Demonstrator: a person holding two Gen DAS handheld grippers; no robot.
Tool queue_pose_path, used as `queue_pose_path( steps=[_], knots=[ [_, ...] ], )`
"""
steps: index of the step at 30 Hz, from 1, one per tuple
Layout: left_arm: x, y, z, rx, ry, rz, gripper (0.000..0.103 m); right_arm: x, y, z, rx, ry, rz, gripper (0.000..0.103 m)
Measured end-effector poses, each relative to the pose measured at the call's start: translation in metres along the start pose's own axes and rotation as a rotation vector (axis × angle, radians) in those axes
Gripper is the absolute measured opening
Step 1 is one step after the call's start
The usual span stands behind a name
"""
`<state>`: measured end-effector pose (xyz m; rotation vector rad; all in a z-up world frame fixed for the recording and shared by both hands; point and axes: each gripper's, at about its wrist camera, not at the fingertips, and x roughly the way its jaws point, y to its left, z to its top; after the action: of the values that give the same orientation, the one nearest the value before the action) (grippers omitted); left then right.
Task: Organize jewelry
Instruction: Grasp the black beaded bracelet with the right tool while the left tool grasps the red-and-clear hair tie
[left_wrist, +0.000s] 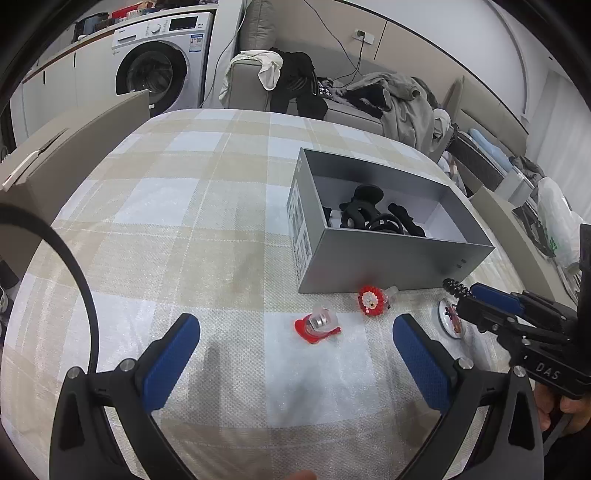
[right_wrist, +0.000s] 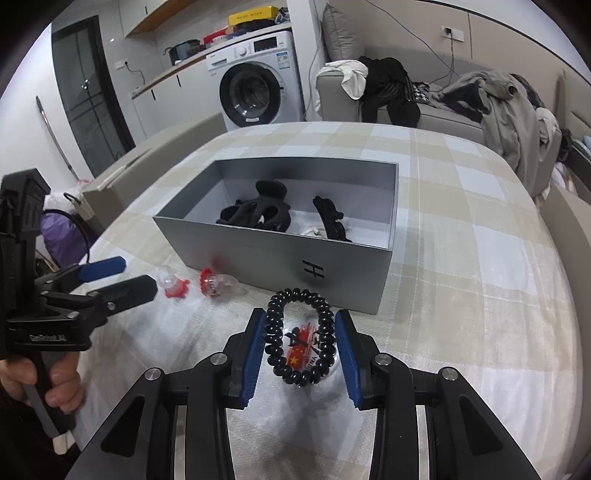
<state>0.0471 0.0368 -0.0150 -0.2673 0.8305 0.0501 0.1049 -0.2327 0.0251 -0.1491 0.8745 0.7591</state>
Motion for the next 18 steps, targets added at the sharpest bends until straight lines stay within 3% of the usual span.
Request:
queue_pose_path(
  steps=[8,10,18],
  knots=[
    [0.004,-0.001,0.001,-0.003,0.015,0.007,0.101,-0.013,-0.003,-0.001,0.041,-0.033,0.040,0.036],
    [0.005,-0.003,0.002,0.008,0.017,-0.004,0.096,-0.015,-0.005,-0.002,0.047,-0.034,0.041,0.036],
    [0.012,-0.008,0.003,0.043,0.053,-0.024,0.046,-0.020,-0.005,-0.004,0.058,-0.045,0.036,0.036]
  ],
)
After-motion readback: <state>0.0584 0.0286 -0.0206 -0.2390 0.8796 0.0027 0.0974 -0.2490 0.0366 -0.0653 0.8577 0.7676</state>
